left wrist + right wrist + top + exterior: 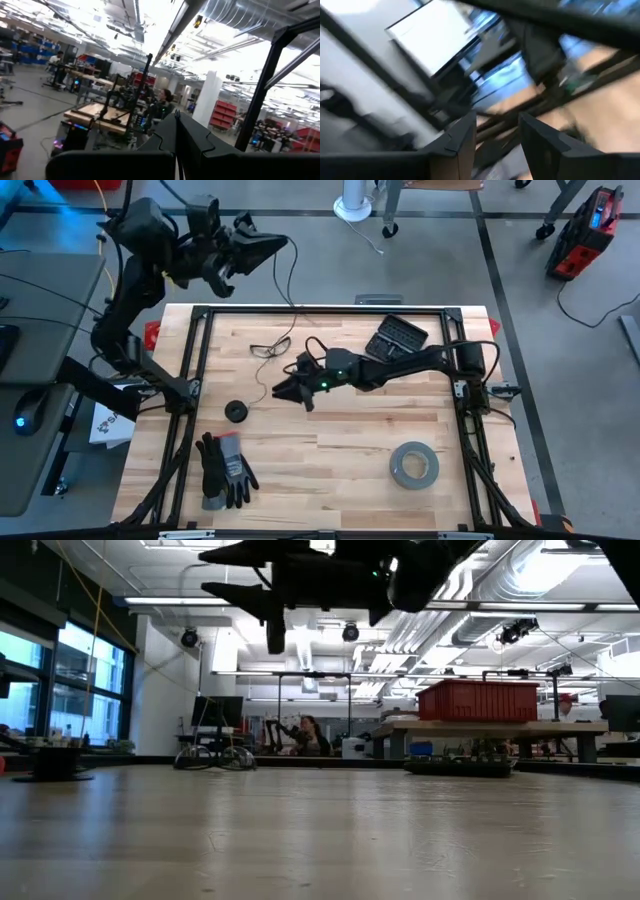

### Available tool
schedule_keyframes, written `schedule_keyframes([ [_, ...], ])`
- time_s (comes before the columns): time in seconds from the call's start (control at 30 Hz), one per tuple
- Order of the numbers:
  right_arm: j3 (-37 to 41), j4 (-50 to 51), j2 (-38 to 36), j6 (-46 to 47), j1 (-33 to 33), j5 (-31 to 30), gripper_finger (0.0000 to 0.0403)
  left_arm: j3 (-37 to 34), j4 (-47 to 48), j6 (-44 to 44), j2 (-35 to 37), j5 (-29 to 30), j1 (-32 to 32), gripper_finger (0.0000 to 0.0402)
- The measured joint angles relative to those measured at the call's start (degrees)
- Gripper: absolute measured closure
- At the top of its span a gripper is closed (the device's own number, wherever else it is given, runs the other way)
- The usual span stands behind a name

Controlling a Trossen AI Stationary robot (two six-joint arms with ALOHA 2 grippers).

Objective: Coil cords
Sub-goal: Uncoil the black wire from the black spool

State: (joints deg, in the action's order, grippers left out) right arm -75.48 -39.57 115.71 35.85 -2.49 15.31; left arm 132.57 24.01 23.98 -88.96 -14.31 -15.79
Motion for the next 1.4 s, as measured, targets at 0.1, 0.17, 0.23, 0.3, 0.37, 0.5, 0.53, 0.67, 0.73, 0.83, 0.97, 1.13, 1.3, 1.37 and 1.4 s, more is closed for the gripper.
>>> schedule_keyframes([
  [0.1, -3.5, 2.0, 1.1, -5.5, 0.2, -4.6, 0.0263, 0.8, -0.4, 0.9, -0.7, -0.6, -0.2, 0.0401],
  [0.17, -6.4, 7.1, 1.7, -10.4, 0.2, -6.1, 0.0263, 0.8, -1.6, 1.3, -0.8, -0.6, -0.3, 0.0401],
  [0.23, -8.8, 14.3, 1.8, -15.5, 0.4, -9.6, 0.0263, 0.8, -2.4, 2.0, -0.9, -0.5, -0.3, 0.0401],
  [0.3, -10.8, 18.8, 1.8, -18.8, 0.7, -12.6, 0.0263, 0.8, -3.1, 2.1, -0.9, -0.5, -0.3, 0.0401],
  [0.37, -12.5, 21.5, 1.6, -21.1, 1.1, -13.0, 0.0263, 0.8, -3.2, 2.3, -0.6, -0.5, -0.3, 0.0401],
  [0.5, -15.8, 26.0, 1.3, -24.9, 2.2, -13.9, 0.0263, 0.8, -3.0, 2.0, -0.1, -0.5, -0.3, 0.0401],
  [0.53, -16.3, 26.5, 1.3, -25.0, 2.4, -13.9, 0.0263, 0.8, -3.0, 2.0, 0.0, -0.5, -0.3, 0.0401],
  [0.67, -16.7, 27.4, 1.3, -25.7, 2.2, -16.7, 0.0283, 0.8, -3.2, 2.0, -0.1, -0.5, -0.3, 0.0401],
  [0.73, -16.7, 27.9, 1.3, -25.8, 2.0, -17.9, 0.0306, 0.8, -3.1, 2.1, -0.1, -0.5, -0.3, 0.0401],
  [0.83, -16.7, 27.9, 1.3, -25.9, 1.6, -18.5, 0.0354, 0.8, -3.2, 2.9, -0.1, -1.0, -0.3, 0.0401],
  [0.97, -16.6, 28.7, 1.3, -26.9, 1.2, -18.1, 0.0397, 0.8, -3.6, 3.0, -0.1, -1.3, -0.3, 0.0401],
  [1.13, -17.5, 32.2, 1.3, -24.3, 0.9, -18.1, 0.0402, 0.8, -4.8, 2.9, 0.1, -1.2, -0.3, 0.0401],
  [1.3, -17.5, 36.6, -1.9, -24.2, 1.6, -16.7, 0.0403, 0.8, -2.6, 1.9, 1.7, -0.6, -1.3, 0.0387],
  [1.37, -17.6, 38.6, -4.3, -25.5, 1.6, -15.6, 0.0403, 0.8, -0.7, 0.5, 3.0, 0.3, -2.0, 0.0371],
  [1.4, -17.6, 39.8, -5.7, -26.0, 1.6, -15.7, 0.0403, 0.8, 0.1, -0.4, 3.6, 1.0, -2.3, 0.0361],
])
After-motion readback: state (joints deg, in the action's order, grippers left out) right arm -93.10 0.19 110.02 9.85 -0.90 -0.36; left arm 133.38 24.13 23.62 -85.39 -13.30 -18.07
